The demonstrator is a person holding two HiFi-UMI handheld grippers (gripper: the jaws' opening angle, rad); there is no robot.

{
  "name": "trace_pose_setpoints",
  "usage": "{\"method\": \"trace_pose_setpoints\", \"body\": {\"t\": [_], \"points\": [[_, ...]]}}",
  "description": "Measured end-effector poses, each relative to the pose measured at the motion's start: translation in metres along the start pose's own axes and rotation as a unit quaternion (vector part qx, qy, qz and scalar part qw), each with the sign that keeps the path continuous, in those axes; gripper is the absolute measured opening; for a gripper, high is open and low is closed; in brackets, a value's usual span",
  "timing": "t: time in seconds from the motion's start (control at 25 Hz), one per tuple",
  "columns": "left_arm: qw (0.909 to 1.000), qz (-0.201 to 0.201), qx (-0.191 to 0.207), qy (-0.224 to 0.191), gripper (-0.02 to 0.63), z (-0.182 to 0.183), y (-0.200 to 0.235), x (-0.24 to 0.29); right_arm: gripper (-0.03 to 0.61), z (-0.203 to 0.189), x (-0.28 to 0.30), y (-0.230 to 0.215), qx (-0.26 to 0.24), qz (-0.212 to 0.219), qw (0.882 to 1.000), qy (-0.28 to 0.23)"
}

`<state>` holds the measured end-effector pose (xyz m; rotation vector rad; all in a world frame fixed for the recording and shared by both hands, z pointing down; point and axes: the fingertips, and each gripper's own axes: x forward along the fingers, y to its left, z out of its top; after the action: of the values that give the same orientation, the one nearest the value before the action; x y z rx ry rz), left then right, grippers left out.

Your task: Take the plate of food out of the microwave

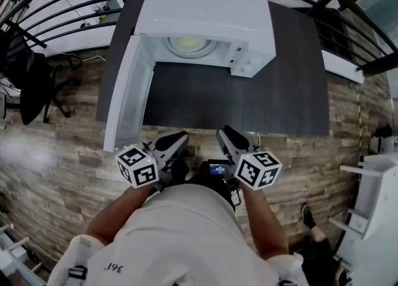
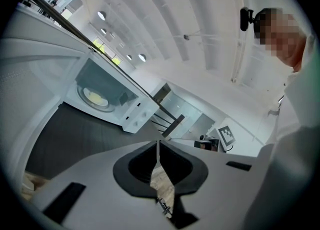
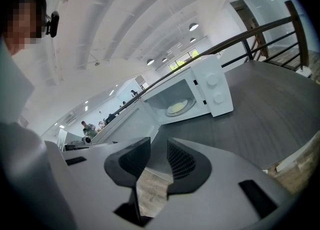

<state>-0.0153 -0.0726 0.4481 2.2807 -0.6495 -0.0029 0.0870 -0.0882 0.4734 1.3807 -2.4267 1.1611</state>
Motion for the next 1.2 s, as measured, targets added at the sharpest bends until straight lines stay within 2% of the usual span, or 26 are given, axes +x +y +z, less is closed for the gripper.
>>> {"method": "trace_pose_setpoints", "body": {"t": [0.2,0.52,0.84,1.04,1.12,1.2], "points": [[0.9998,-0.017,0.003,0.010,0.006,0.001,0.011,-0.005,0.104,0.000,0.018,0.007,-0.016,-0.017,1.000,-0.001],[0.9999,0.002,-0.009,-0.008,0.006,0.011,0.030,-0.001,0.104,0.010,0.043,0.001,-0.067,-0.009,0.997,0.024],[0.9984,0.034,-0.021,-0.040,0.006,0.025,0.041,0.014,0.104,0.024,0.073,-0.016,-0.153,0.012,0.986,0.070],[0.9973,0.050,-0.023,-0.049,0.006,0.031,0.047,0.021,0.104,0.026,0.096,-0.023,-0.209,0.024,0.972,0.102],[0.9968,0.056,-0.024,-0.051,0.006,0.034,0.052,0.025,0.104,0.026,0.111,-0.024,-0.247,0.029,0.962,0.116],[0.9965,0.061,-0.022,-0.053,0.006,0.034,0.058,0.031,0.104,0.027,0.129,-0.028,-0.294,0.032,0.946,0.130]]}}
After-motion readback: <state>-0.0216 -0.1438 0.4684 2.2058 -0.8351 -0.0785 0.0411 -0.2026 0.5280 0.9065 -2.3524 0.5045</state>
